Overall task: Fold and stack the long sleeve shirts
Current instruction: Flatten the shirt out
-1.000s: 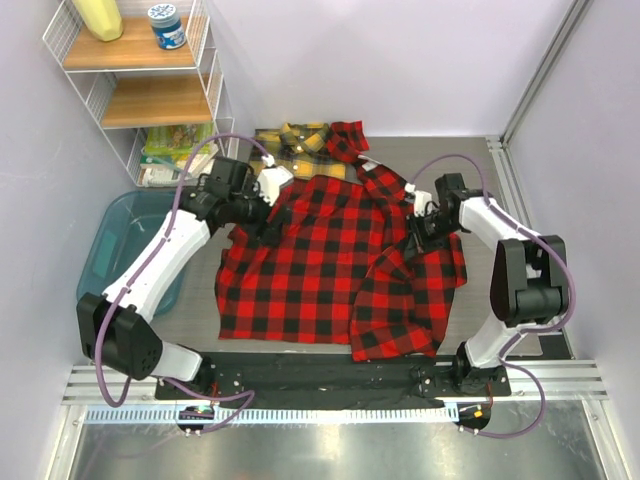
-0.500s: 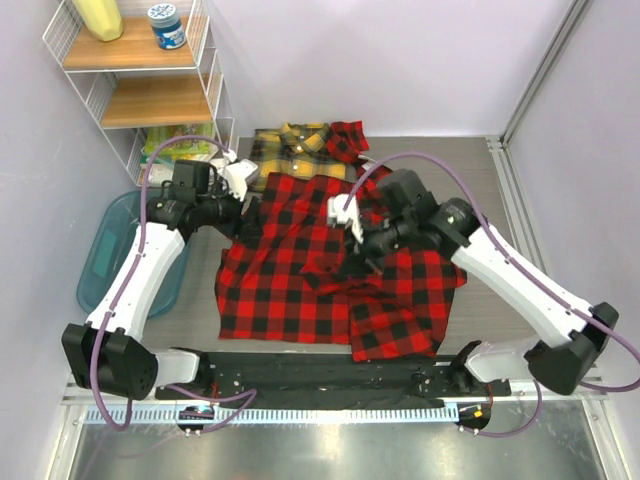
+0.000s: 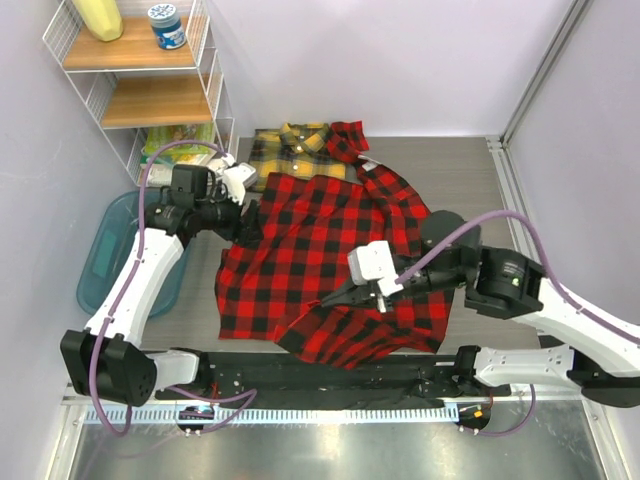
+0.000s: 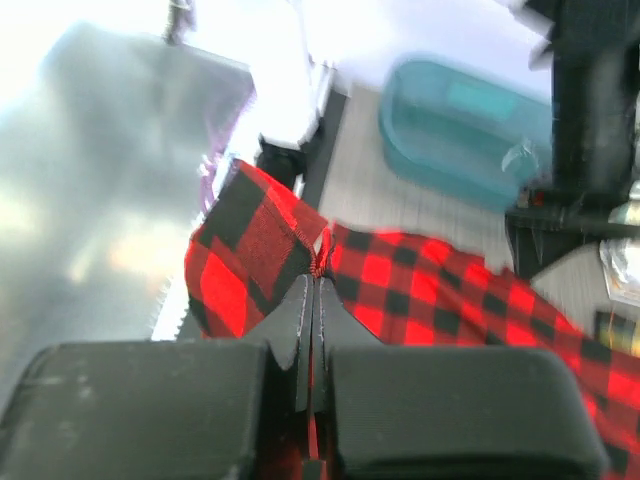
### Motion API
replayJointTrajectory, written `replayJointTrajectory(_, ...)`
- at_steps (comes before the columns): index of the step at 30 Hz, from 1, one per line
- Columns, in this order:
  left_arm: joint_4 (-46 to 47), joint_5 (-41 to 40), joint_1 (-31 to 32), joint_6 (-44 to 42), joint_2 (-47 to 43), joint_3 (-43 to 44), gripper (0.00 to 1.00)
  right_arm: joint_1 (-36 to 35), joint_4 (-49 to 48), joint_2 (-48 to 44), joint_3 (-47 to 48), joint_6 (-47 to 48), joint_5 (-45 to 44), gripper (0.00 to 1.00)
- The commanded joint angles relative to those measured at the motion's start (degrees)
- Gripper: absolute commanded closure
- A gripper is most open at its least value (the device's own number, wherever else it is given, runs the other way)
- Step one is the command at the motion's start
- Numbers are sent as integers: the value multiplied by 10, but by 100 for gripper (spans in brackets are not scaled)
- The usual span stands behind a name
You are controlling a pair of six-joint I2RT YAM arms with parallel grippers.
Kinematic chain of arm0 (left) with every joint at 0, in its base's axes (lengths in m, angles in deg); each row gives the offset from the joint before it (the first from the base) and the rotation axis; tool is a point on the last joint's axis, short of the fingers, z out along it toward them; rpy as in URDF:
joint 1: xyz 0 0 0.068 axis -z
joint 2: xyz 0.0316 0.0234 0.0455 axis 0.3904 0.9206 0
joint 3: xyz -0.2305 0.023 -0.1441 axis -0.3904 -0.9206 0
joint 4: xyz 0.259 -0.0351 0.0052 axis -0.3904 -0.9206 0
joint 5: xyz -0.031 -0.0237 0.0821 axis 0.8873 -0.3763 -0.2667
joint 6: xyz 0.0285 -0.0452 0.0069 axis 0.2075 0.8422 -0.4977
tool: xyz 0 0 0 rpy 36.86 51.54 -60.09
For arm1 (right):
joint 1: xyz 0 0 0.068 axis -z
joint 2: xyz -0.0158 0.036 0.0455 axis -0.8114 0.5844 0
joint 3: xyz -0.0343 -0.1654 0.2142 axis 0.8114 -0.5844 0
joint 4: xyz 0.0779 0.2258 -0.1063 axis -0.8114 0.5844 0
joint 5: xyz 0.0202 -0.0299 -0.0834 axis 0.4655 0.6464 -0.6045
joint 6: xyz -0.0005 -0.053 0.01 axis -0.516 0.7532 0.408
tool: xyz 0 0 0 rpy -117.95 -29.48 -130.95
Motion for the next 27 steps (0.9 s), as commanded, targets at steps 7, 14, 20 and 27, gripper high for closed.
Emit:
replayJointTrajectory(7, 24, -1, 0, -19, -18, -30, 29, -1, -29, 14, -174, 70, -31, 68)
replayJointTrajectory(14, 13, -84, 8, -41, 150, 71, 30, 258, 27, 82, -114, 84, -34, 21)
replayJointTrajectory(20, -15, -173, 34, -82, 342, 193, 39, 479, 66, 188, -131, 112, -47, 36)
replayJointTrajectory(27, -8, -243, 43, -113, 375, 96, 45, 606, 70, 307, -162, 146, -125, 51)
